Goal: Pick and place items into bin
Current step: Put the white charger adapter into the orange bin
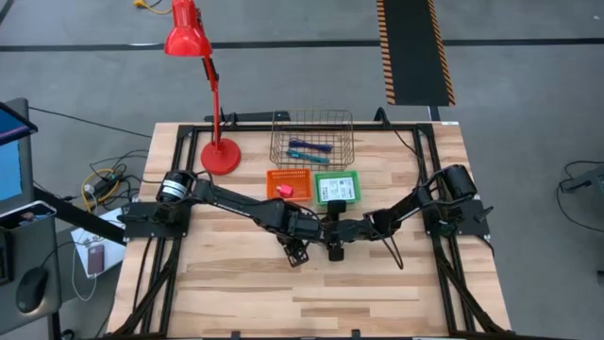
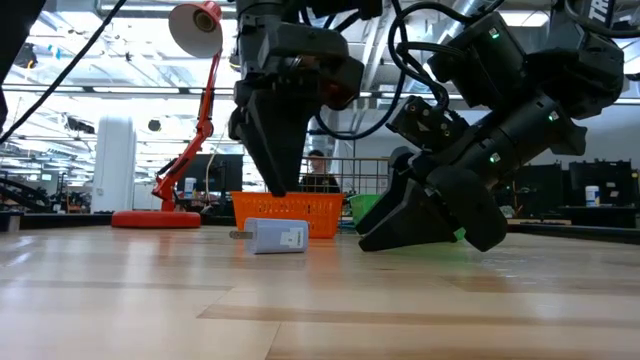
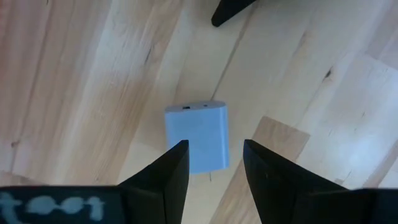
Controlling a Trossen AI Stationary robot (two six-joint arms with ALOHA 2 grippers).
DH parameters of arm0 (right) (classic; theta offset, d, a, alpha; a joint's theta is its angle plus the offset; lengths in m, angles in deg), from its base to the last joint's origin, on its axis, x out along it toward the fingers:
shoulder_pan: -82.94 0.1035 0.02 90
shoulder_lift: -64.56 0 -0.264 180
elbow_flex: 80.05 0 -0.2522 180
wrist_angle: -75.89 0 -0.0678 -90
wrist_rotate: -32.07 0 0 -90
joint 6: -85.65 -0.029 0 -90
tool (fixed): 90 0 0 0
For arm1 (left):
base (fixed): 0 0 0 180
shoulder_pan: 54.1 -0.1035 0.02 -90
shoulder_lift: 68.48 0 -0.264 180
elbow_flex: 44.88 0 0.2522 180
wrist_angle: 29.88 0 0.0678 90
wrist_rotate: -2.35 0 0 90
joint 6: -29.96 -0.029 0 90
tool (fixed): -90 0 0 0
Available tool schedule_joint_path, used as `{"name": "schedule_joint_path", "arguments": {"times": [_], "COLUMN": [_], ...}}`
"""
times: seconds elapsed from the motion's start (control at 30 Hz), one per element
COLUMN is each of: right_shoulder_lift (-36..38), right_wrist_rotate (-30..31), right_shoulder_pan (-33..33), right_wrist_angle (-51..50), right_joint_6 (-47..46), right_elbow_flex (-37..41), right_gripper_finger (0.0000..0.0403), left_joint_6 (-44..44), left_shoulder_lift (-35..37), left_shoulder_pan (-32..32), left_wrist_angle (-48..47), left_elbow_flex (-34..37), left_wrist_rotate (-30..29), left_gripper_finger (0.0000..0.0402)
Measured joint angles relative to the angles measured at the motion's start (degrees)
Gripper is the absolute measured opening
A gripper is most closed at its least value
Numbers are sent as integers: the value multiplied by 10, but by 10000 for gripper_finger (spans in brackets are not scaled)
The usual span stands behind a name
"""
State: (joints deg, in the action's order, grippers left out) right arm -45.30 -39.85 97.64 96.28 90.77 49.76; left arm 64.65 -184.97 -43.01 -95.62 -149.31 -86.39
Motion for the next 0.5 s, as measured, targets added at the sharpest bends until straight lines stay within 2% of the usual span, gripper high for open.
{"name": "schedule_joint_path", "arguments": {"times": [0.4, 0.5], "right_shoulder_lift": [0, 0], "right_wrist_rotate": [0, 0], "right_shoulder_pan": [0, 0], "right_wrist_angle": [0, 0], "right_joint_6": [-1, -1], "right_elbow_flex": [0, 0], "right_gripper_finger": [240, 240], "left_joint_6": [-62, -63], "left_shoulder_lift": [0, 0], "left_shoulder_pan": [2, 2], "left_wrist_angle": [5, 7], "left_elbow_flex": [0, 0], "left_wrist_rotate": [-2, -26], "left_gripper_finger": [140, 140]}}
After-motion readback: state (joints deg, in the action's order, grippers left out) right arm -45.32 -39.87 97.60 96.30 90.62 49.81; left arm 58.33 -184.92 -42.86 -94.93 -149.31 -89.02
